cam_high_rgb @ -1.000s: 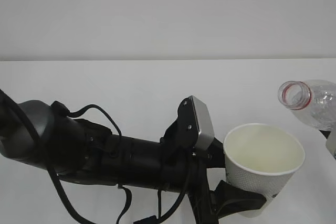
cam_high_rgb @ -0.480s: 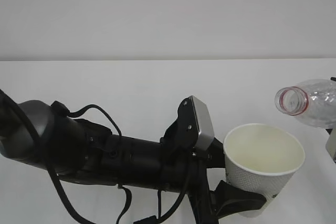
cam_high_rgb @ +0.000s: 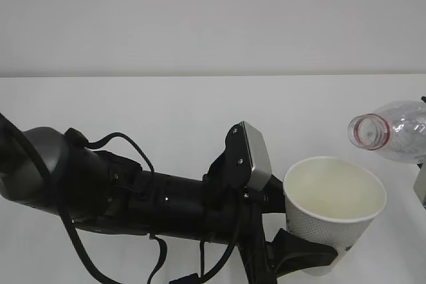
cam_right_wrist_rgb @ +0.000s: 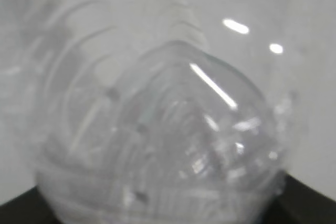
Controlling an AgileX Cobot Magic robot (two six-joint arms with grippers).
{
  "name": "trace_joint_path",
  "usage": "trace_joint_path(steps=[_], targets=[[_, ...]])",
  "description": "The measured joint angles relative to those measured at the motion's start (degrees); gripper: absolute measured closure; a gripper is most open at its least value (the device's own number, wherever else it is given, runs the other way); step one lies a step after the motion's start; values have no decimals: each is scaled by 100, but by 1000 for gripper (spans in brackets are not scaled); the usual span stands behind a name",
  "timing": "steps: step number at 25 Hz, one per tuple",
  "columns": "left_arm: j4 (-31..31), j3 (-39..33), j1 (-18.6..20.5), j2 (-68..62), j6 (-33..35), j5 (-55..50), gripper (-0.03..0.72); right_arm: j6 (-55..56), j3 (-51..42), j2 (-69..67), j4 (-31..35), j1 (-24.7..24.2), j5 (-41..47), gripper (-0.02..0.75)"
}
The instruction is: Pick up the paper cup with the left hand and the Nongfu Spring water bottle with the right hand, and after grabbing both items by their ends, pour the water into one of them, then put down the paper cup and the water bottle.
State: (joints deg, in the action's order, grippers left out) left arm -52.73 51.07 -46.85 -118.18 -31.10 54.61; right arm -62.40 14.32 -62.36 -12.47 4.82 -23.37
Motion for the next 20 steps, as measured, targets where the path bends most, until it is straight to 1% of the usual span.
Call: trace_joint_path(steps=[9,20], targets=[[0,0,0,0,0,0,169,-280,0,0,25,0,-159,253],[0,0,0,0,0,9,170,-729,0,0,323,0,-278,253]])
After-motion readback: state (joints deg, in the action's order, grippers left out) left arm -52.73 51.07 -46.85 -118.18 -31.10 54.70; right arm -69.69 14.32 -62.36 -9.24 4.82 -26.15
